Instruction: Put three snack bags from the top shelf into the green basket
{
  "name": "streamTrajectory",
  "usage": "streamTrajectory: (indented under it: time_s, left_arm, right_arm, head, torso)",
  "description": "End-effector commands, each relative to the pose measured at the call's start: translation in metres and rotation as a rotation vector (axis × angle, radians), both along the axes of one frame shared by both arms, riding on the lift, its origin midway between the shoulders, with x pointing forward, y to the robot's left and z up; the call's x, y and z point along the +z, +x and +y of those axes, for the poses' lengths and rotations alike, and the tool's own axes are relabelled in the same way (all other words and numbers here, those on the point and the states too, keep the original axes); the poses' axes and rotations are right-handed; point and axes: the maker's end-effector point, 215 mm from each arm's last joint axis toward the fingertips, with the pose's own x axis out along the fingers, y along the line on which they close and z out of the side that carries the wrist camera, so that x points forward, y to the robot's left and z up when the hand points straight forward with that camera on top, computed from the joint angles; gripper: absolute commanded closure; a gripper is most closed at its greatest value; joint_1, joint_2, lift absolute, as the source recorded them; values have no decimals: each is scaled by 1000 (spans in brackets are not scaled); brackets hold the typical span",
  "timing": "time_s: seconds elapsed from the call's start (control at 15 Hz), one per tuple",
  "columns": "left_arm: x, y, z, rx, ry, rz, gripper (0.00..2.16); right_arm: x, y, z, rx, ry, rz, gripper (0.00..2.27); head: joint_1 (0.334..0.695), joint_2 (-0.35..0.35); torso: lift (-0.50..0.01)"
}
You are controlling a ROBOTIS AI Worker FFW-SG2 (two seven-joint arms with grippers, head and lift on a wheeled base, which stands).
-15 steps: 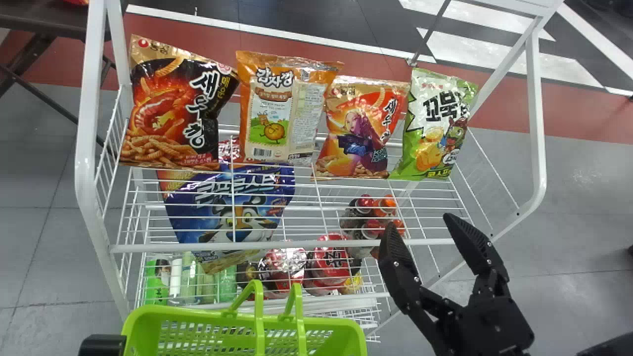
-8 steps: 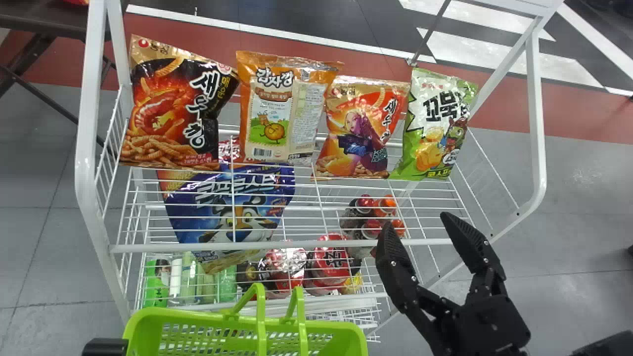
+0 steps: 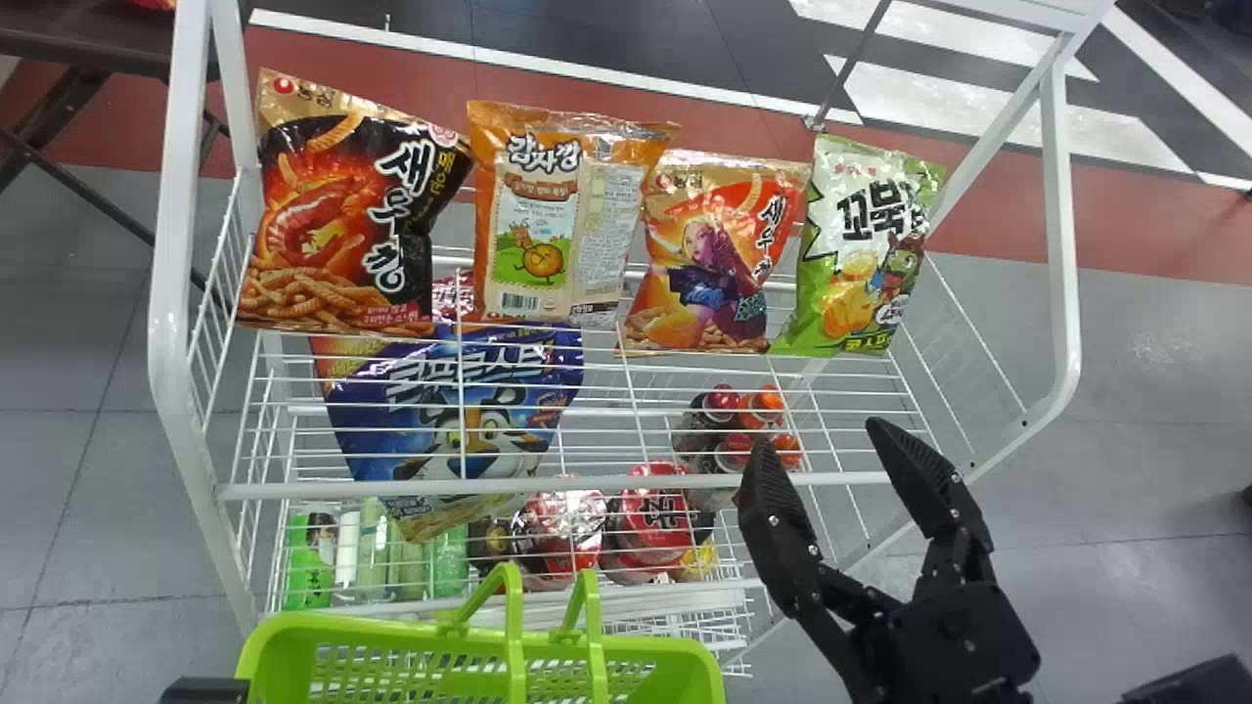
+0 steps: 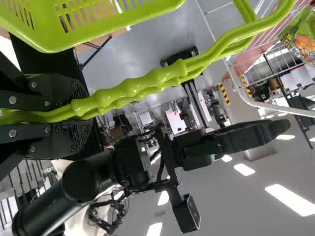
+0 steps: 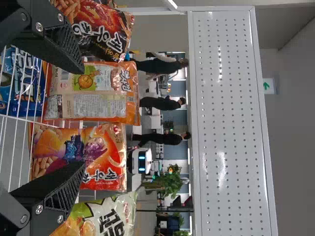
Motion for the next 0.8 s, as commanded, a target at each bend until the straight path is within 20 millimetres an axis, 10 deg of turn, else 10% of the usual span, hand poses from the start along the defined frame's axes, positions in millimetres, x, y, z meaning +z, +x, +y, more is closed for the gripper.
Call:
streamTrajectory:
  time_s: [0.0, 0.33, 0.6, 0.73]
  left_arm:
    - [1, -1, 0, -1, -1, 0, 1683]
    - [2, 1, 0, -3, -4, -6, 1683]
    - [3, 3, -1, -8, -10, -10, 1683]
    - [5, 6, -3, -12, -9, -25, 1683]
  right_arm:
    - [-3, 1, 1, 0, 3, 2, 178]
    - [-5, 13, 7, 16, -9, -25, 174]
    - [-58, 86, 48, 121, -24, 104, 174]
    - [-53, 114, 73, 173, -5, 82, 174]
  head:
    - [695, -350]
    - [695, -350]
    - [695, -350]
    - [695, -350]
  torso:
    - [-45]
    - [-45]
    - [-45]
    - [-45]
